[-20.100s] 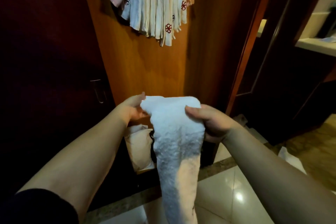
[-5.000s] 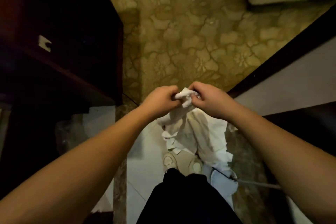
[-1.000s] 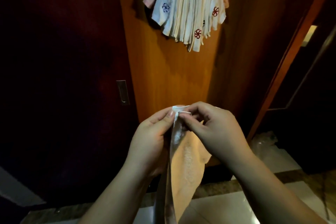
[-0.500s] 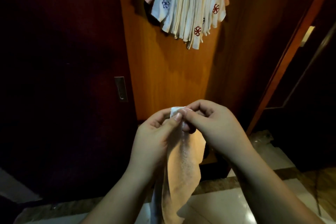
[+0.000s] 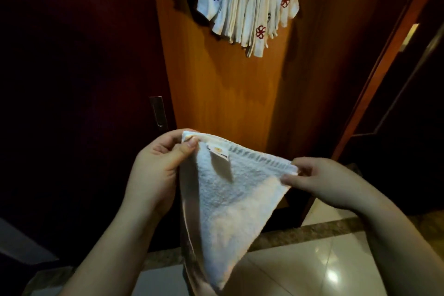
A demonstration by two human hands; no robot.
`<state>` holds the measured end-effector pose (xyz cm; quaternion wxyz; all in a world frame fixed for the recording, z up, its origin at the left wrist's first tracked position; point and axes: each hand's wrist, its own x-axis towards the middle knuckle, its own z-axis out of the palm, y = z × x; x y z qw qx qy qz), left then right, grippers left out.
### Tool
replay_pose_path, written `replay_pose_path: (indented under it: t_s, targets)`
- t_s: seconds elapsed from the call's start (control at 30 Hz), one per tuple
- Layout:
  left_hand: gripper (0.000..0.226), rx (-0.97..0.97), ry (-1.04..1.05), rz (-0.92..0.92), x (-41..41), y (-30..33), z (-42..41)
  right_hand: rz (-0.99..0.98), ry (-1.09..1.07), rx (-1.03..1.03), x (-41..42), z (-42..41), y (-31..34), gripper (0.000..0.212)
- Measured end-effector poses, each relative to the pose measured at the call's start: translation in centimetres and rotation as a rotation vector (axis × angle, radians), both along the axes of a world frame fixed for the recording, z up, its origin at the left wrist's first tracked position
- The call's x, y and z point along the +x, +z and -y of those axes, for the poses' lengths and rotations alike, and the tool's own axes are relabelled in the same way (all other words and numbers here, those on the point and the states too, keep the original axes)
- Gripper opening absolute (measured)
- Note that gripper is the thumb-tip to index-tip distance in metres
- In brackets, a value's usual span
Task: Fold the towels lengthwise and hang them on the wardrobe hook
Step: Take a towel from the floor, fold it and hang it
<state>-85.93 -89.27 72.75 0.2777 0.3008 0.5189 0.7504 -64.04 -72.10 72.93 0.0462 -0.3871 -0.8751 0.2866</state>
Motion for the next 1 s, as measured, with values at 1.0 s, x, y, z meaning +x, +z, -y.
replay_pose_path:
  t_s: [1.0]
  targets:
    - [0.021, 0.243, 0.093, -0.100, 0.5, 2.2, -4.5, -1.149, -0.375, 0.429, -2.1, -2.0, 0.7, 0.014]
